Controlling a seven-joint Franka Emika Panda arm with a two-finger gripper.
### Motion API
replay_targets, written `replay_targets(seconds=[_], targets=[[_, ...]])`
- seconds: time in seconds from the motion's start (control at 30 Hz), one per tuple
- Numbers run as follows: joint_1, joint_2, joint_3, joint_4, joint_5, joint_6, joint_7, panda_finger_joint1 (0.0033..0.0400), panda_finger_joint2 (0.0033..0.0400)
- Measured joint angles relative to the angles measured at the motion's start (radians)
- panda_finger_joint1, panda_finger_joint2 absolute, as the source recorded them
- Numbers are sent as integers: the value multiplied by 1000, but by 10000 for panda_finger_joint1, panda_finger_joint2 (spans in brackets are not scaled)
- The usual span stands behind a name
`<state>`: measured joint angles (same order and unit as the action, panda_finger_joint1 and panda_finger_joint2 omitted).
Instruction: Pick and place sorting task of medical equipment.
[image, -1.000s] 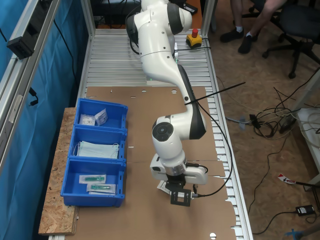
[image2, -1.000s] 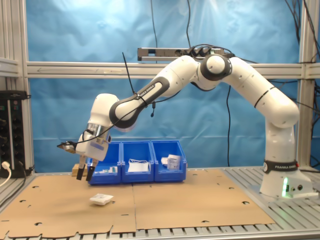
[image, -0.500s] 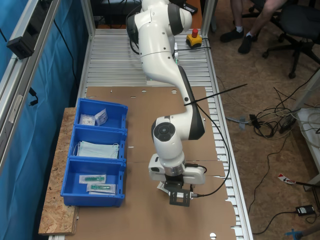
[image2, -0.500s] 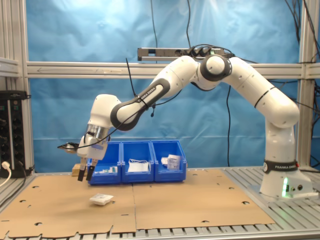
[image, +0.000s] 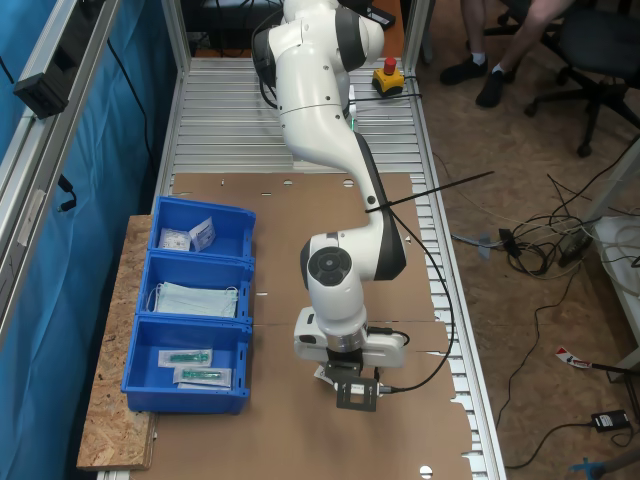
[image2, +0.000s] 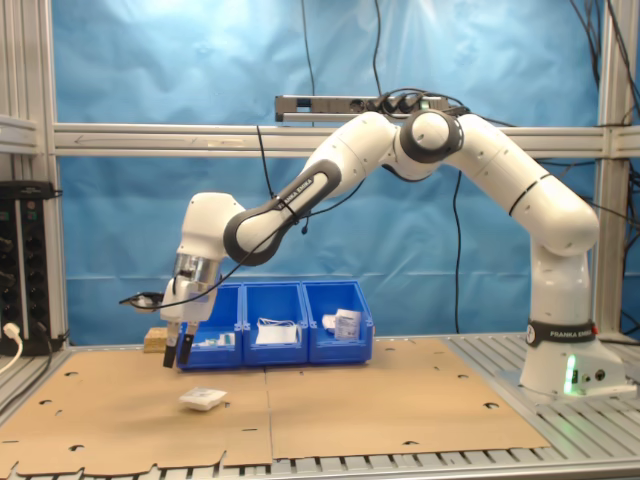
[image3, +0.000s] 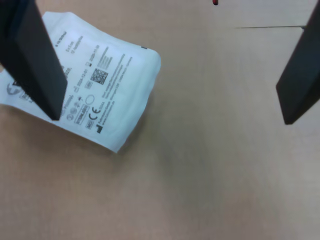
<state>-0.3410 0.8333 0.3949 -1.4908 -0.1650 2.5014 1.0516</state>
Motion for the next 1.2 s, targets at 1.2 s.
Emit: replay_targets(seconds=[1.2], targets=[[4, 1, -38, -62, -24, -76, 0, 400, 400]])
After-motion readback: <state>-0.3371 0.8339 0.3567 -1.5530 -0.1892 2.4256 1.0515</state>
